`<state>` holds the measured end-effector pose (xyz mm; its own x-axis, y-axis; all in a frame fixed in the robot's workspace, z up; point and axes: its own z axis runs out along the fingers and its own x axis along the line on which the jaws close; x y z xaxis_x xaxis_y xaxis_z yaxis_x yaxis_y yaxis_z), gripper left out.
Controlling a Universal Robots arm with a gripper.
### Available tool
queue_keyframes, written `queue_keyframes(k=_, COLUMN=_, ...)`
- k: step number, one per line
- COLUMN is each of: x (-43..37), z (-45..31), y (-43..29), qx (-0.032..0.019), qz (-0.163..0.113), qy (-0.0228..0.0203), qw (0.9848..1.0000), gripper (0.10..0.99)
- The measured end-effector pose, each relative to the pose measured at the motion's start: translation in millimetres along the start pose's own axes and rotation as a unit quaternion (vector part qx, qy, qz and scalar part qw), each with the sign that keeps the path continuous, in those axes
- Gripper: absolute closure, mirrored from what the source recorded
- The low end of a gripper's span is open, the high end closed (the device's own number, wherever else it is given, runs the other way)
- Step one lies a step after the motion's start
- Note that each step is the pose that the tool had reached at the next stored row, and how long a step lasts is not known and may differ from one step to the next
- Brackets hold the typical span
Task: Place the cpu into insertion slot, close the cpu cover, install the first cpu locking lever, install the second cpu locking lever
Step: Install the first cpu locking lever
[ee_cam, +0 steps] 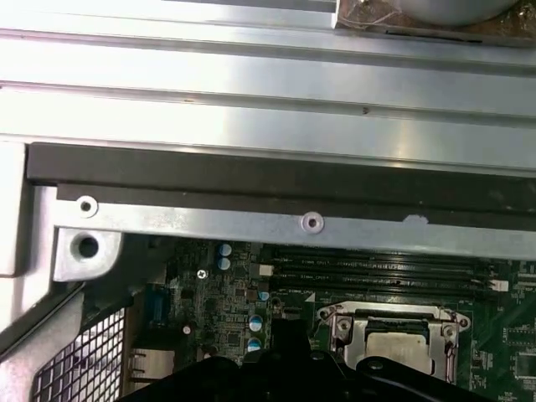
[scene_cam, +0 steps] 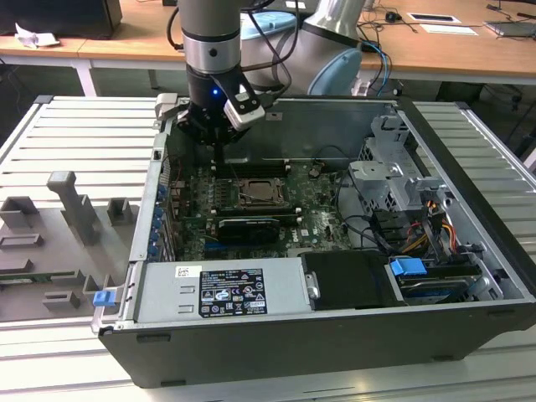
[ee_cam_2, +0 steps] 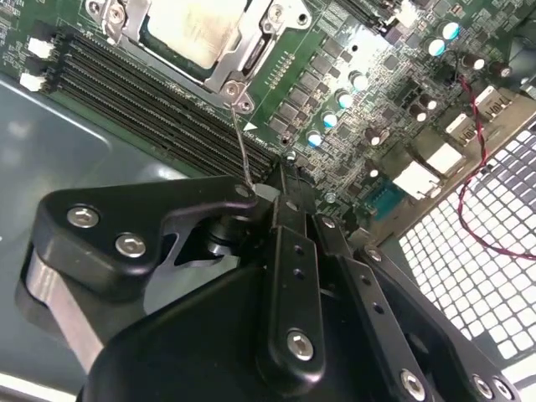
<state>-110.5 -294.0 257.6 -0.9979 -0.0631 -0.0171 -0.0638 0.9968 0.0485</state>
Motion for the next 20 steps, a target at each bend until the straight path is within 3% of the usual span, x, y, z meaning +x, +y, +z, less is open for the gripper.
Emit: queue_keyframes(k=20, x=-21.6, z=0.5, y=-1.4, qx=0.0000, qz=0.000, qy=0.0000, qw=1.0000, gripper=0.980)
